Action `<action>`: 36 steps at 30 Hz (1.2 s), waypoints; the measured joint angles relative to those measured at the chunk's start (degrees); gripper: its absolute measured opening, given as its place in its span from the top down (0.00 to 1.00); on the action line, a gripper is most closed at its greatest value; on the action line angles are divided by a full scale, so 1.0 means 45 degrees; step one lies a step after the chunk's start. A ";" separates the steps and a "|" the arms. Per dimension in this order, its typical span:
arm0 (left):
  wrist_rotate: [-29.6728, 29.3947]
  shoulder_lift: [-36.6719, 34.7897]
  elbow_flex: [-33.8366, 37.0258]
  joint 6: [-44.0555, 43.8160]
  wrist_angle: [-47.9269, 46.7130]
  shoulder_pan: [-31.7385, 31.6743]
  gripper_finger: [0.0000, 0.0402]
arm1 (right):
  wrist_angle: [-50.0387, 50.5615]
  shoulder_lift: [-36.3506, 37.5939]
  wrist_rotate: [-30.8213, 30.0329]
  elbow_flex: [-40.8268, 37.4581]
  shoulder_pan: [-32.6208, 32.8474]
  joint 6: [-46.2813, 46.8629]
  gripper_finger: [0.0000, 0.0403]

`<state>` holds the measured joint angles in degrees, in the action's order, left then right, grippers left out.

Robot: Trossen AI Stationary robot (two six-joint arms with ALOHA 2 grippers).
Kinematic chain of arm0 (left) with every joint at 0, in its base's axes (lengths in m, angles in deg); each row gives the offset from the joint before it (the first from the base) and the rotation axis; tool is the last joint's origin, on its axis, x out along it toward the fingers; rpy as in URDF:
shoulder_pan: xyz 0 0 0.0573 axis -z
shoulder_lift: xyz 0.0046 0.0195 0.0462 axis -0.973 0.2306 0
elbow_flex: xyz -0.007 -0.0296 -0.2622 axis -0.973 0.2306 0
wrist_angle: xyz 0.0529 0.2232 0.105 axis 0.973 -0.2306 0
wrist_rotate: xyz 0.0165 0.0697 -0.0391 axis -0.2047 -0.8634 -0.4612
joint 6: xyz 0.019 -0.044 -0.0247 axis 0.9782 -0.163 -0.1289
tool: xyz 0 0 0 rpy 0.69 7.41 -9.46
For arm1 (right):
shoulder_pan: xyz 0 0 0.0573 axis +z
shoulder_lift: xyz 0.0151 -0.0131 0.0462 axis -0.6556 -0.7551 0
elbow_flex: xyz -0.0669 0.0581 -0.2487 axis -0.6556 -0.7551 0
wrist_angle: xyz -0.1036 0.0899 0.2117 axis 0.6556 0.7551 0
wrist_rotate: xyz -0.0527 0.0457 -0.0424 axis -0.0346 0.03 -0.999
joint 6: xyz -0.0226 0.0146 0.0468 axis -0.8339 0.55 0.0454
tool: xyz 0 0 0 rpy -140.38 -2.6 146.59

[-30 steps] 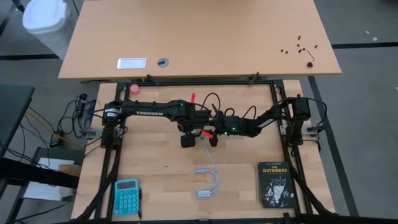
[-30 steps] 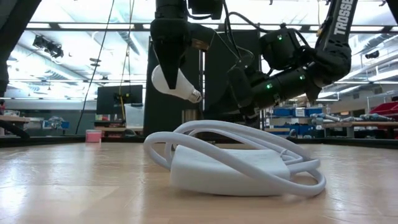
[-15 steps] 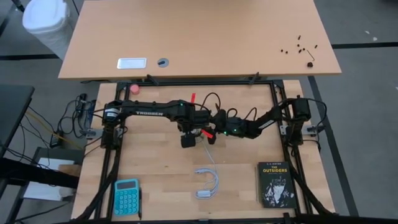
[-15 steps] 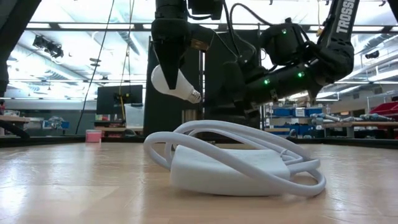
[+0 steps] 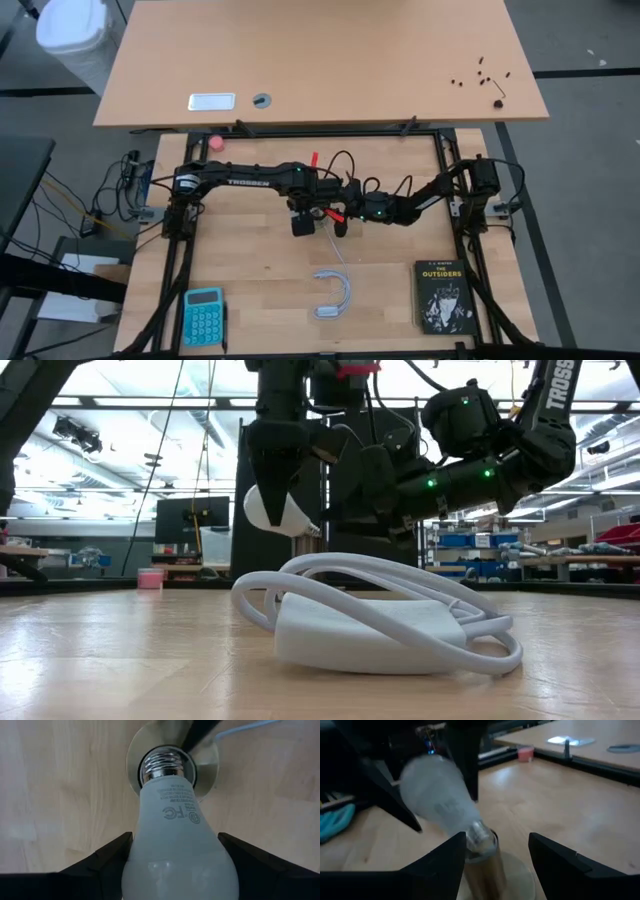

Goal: Screw lightbulb
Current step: Insert the white lightbulb into the silver lamp

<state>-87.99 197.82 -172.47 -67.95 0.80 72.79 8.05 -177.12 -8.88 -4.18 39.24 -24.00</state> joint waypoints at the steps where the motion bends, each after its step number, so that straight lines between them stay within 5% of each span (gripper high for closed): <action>1: 0.0000 -0.0009 -0.0005 0.0001 0.0019 -0.0003 0.30 | 0.0243 0.0000 0.0144 0.0079 -0.0043 -0.0007 0.44; 28: 0.0033 -0.0009 -0.0035 0.0045 0.0134 -0.0068 0.30 | 0.2457 0.0000 0.1677 0.0930 -0.0259 -0.0219 0.44; 36: -0.0463 -0.0009 -0.1236 0.0113 -0.1168 -0.0068 0.30 | 0.1824 0.0000 0.1930 0.0942 -0.0219 -0.0193 0.44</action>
<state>-90.08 197.78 -178.04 -67.45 -4.45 72.48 16.26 -177.12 -0.19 0.06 38.25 -24.87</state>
